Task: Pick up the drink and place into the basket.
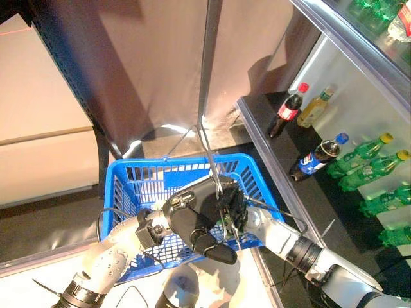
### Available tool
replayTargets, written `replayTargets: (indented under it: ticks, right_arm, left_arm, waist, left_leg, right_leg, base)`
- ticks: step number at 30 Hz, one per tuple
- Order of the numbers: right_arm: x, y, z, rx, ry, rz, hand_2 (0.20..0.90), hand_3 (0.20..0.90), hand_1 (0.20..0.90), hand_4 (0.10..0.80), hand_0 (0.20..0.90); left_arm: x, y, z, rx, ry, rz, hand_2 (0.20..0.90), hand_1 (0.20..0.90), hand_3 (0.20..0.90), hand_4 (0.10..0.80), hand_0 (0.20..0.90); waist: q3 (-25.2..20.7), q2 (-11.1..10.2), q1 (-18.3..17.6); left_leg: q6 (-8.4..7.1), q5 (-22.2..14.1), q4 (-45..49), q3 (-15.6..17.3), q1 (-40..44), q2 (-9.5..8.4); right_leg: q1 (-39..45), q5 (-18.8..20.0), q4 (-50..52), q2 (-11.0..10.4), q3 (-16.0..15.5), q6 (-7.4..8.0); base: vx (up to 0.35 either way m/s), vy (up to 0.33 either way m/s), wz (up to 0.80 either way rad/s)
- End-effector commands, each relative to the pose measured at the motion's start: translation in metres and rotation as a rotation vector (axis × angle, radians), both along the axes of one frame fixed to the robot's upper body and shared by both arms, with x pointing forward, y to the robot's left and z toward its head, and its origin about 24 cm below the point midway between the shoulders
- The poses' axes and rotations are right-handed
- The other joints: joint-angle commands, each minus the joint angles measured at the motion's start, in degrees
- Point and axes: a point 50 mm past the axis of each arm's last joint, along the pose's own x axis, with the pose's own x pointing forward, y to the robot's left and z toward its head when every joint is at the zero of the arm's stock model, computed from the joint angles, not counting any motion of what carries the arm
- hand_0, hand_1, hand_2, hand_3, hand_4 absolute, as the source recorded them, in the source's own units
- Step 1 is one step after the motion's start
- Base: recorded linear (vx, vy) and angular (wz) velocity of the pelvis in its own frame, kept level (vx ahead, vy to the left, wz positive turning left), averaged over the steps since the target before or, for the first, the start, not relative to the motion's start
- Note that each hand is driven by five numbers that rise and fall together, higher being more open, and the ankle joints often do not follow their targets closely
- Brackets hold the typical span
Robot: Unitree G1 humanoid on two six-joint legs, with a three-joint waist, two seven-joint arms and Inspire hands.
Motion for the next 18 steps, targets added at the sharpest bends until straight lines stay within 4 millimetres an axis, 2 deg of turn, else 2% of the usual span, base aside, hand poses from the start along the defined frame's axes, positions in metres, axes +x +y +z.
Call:
replayTargets:
  ticks: [1, 16, 17, 18]
  right_arm:
    - [-0.002, 0.05, 0.049, 0.11, -0.197, 0.22, 0.3, 0.2, 0.3, 0.1, 0.3]
    - [-0.008, 0.061, 0.031, 0.046, -0.173, 0.256, 0.302, 0.203, 0.302, 0.103, 0.302]
    - [-0.009, 0.062, 0.03, 0.042, -0.171, 0.257, 0.38, 0.293, 0.38, 0.193, 0.38]
    - [-0.009, 0.062, 0.029, 0.041, -0.169, 0.257, 0.516, 0.453, 0.516, 0.353, 0.516]
  left_arm:
    - [-0.042, -0.044, 0.094, -0.458, -0.494, -0.462, 0.3, 0.3, 0.2, 0.1, 0.3]
    - [-0.044, -0.047, 0.098, -0.47, -0.505, -0.497, 0.3, 0.3, 0.2, 0.1, 0.3]
    - [-0.044, -0.047, 0.098, -0.47, -0.505, -0.498, 0.3, 0.3, 0.2, 0.1, 0.3]
    - [-0.045, -0.048, 0.098, -0.47, -0.506, -0.499, 0.3, 0.3, 0.2, 0.1, 0.3]
  waist:
    - [-13.5, 1.2, 0.8]
    - [-13.9, 1.2, 1.3]
    - [-13.9, 1.2, 1.4]
    - [-13.9, 1.2, 1.3]
  left_leg:
    - [-0.19, -2.0, -2.3, -5.6, 3.6, 0.69]
    - [-0.04, -2.0, -2.3, -6.3, 3.4, 0.22]
    - [0.0, -2.1, -2.3, -6.2, 3.4, 0.19]
    - [0.01, -2.1, -2.3, -6.3, 3.4, 0.18]
  right_leg:
    - [-1.4, -0.6, 6.8, 1.1, -1.4, -4.01]
    - [-1.4, -0.5, 6.7, 1.0, -1.5, -3.85]
    - [-1.4, -0.5, 6.7, 1.0, -1.6, -3.82]
    - [-1.4, -0.5, 6.7, 0.9, -1.6, -3.79]
  base:
    - [0.007, 0.005, 0.03]
    - [0.003, 0.003, 0.02]
    - [0.0, 0.0, 0.0]
    - [0.0, 0.0, 0.0]
